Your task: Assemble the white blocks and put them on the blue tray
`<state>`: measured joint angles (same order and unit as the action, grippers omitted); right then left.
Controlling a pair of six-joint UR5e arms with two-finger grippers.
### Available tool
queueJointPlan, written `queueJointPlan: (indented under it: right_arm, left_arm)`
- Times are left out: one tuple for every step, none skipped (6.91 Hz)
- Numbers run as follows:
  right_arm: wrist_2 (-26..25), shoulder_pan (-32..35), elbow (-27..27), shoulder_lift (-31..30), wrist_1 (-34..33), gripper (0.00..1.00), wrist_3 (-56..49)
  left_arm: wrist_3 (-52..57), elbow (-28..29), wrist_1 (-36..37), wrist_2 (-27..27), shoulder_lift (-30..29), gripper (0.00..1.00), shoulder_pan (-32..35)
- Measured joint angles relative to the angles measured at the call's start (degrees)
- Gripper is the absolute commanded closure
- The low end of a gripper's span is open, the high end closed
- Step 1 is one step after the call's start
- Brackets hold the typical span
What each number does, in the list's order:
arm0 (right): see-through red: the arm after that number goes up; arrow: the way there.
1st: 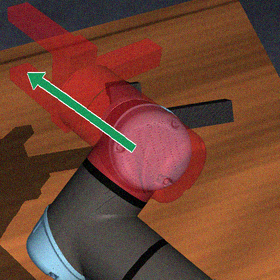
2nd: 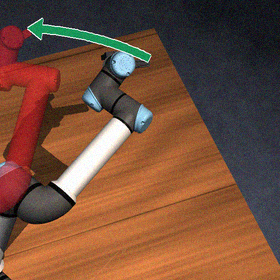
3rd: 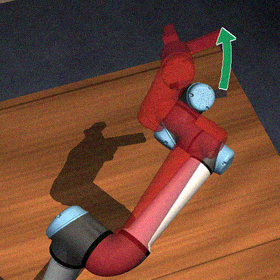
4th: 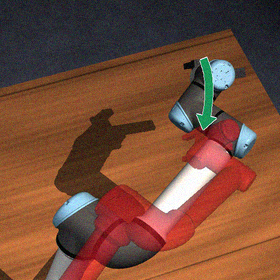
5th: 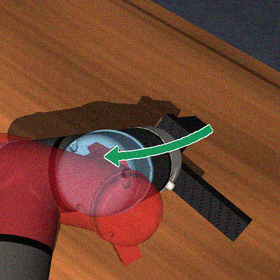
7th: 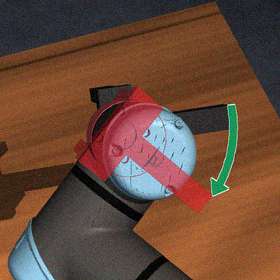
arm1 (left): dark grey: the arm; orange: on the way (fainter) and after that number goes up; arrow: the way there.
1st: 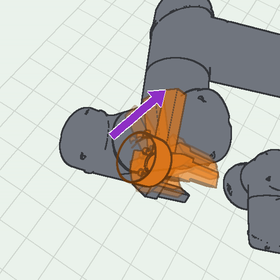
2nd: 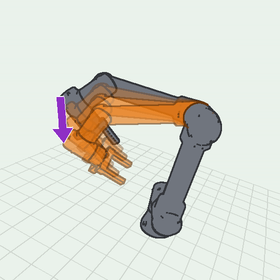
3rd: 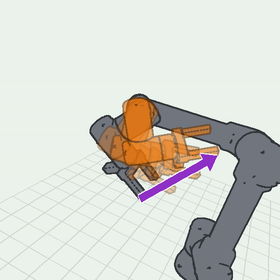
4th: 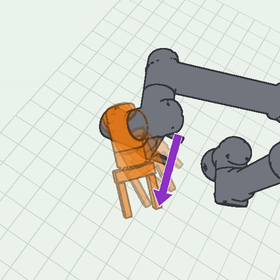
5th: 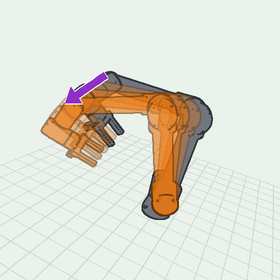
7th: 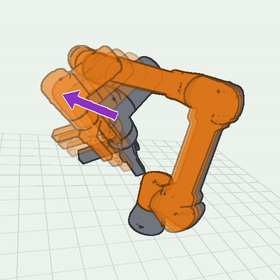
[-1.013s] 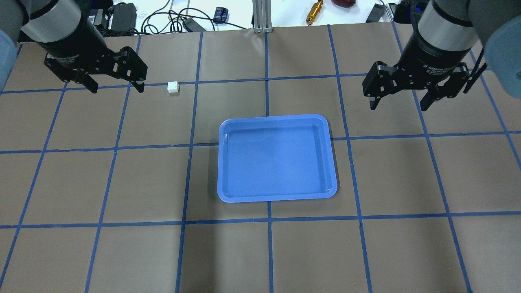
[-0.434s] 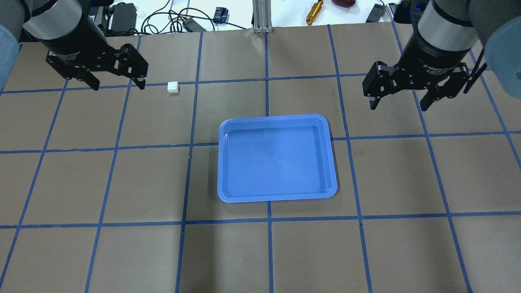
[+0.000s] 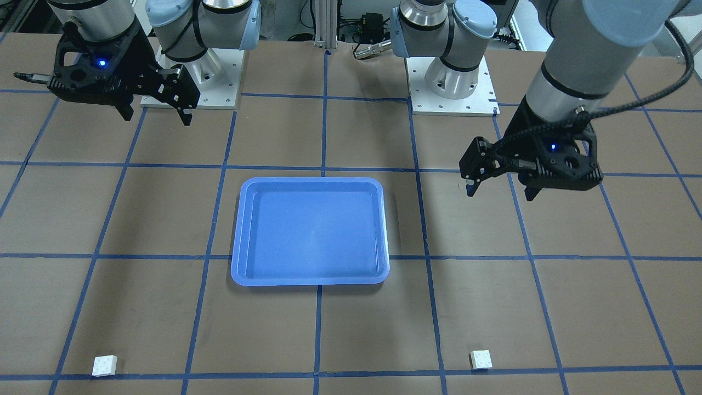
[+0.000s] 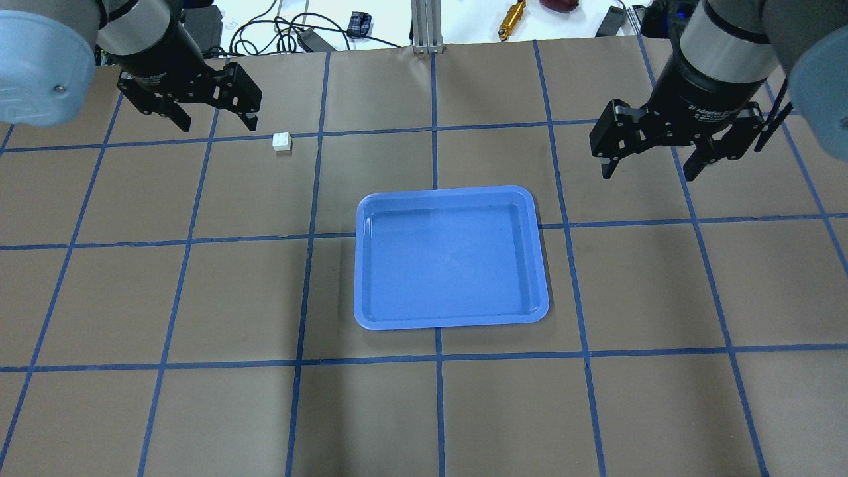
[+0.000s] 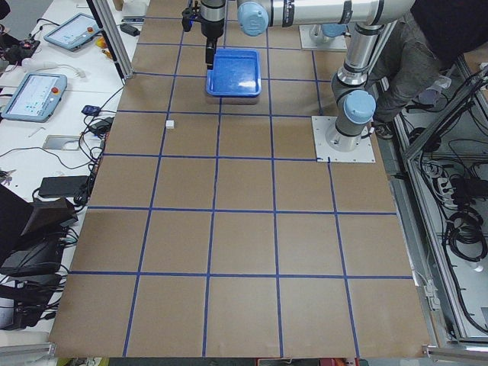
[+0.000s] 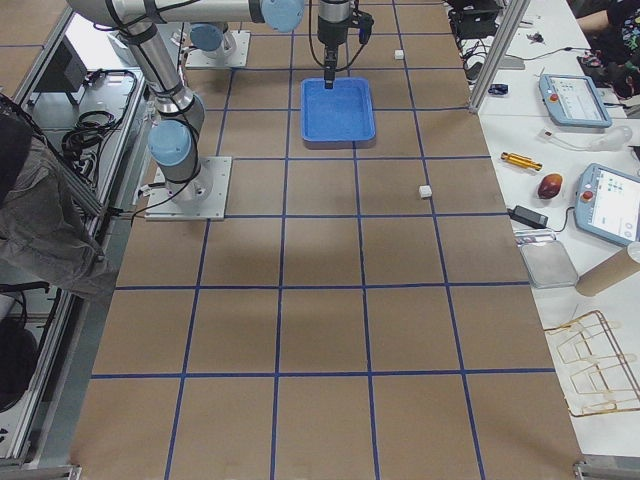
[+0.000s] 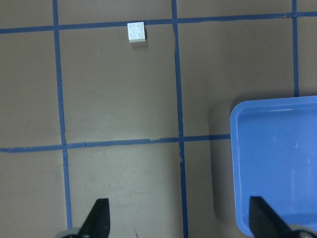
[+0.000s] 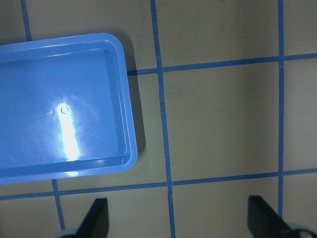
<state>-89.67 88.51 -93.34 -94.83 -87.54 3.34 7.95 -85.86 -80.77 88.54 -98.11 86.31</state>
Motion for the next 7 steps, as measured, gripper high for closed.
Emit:
queueJointPlan:
  right_arm:
    - [0.0,0.0,0.0,0.0,0.0,0.0,0.0]
    - [0.0,0.0,-0.1,0.0,0.0,0.0,0.0]
    - [0.2,-0.2,-0.1,0.2,0.0,0.0,-0.2]
    - [0.5,-0.5,-0.2,0.5,-0.6,0.0,-2.6]
    - [0.7,-0.7,-0.3,0.8,-2.4,0.0,-8.0]
    - [0.8,-1.1,-0.5,1.1,-4.6,0.0,-13.4]
    - [1.8,-2.7,-0.6,2.3,-5.6,0.0,-18.0]
  left_arm:
    - [1.6,2.8,0.5,0.1,-3.5,0.0,0.0]
    - [3.0,6.0,0.7,0.2,-7.2,0.0,-0.1]
    - [5.9,8.4,0.8,0.3,-10.4,0.0,-0.3]
    - [11.8,10.5,0.8,0.2,-13.2,0.0,-0.9]
    - [19.6,12.0,0.8,0.0,-15.6,0.0,-1.9]
    - [29.7,13.3,0.9,-0.2,-18.0,0.0,-3.0]
    - [39.8,14.1,1.7,-0.3,-20.4,0.0,-3.8]
